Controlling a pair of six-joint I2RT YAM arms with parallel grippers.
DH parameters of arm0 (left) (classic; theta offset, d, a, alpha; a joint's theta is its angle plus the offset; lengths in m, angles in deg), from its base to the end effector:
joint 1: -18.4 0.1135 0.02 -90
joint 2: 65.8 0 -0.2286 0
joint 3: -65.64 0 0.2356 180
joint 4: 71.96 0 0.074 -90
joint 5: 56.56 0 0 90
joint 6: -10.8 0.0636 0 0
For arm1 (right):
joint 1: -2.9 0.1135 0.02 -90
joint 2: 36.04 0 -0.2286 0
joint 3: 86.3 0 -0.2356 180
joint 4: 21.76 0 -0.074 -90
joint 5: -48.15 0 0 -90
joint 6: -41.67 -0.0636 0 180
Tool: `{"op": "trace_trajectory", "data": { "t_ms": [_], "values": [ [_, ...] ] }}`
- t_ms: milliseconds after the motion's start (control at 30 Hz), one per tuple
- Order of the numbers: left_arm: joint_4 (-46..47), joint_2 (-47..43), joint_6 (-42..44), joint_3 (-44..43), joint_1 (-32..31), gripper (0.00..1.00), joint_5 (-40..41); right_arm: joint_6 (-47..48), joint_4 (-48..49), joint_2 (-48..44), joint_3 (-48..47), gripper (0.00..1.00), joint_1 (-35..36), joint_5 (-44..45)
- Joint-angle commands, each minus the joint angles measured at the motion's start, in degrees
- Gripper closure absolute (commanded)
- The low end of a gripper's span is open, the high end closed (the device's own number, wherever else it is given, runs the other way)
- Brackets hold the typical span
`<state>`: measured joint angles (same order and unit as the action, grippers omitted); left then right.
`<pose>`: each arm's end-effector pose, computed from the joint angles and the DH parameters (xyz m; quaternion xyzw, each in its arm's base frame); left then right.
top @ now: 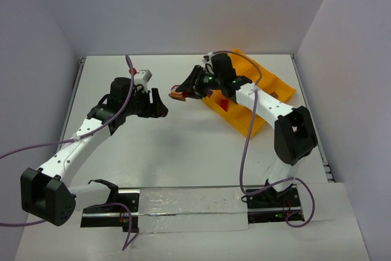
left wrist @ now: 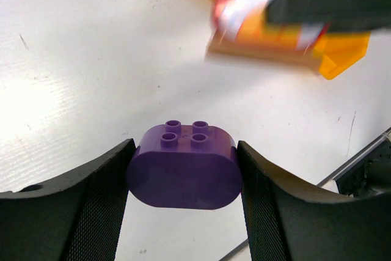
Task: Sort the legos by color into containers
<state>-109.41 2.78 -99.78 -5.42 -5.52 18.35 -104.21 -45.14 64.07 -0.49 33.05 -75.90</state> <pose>0.2518 -0.1298 0.2589 0.0863 0.8771 -0.2812 0.3798 0.3323 0.2342 0.2522 0.0395 0.8374 0.5143 0.1809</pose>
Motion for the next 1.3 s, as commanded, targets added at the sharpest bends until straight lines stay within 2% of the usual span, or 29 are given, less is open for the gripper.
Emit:
{"op": "trace_trajectory", "data": {
  "t_ms": [0,200,467,633,833,1067,1267],
  "values": [
    [3.8,-1.45,-1.17,1.11,0.02,1.0,-1.29,-2.27,8.11,-4.18,-0.09,1.0,-2.8,-1.92],
    [3.06,0.84,-1.64,-0.1,0.03,1.0,0.91,4.6,0.16,-7.91,1.34,1.0,-3.22,5.56],
    [1.12,2.82,-2.82,-2.74,0.02,1.0,3.28,17.27,-13.01,-19.04,9.52,1.0,-4.88,27.27],
    [1.87,7.96,-5.41,-6.8,-1.05,1.0,-0.07,19.96,-14.61,-25.16,16.02,1.0,-6.66,32.93],
    [3.9,13.6,-10.23,-12.77,-2.86,1.0,-0.01,22.28,-17.87,-30.32,18.22,1.0,-7.54,38.8],
    [2.65,30.7,-17.41,-31.67,-6.6,1.0,3.65,22.57,-18.76,-35.47,20.0,1.0,-8.18,41.42],
    [2.24,46.92,-20.71,-48.85,-7.83,1.0,2.7,23.71,-20.74,-38.13,19.45,1.0,-8.18,42.88]
  ]
}}
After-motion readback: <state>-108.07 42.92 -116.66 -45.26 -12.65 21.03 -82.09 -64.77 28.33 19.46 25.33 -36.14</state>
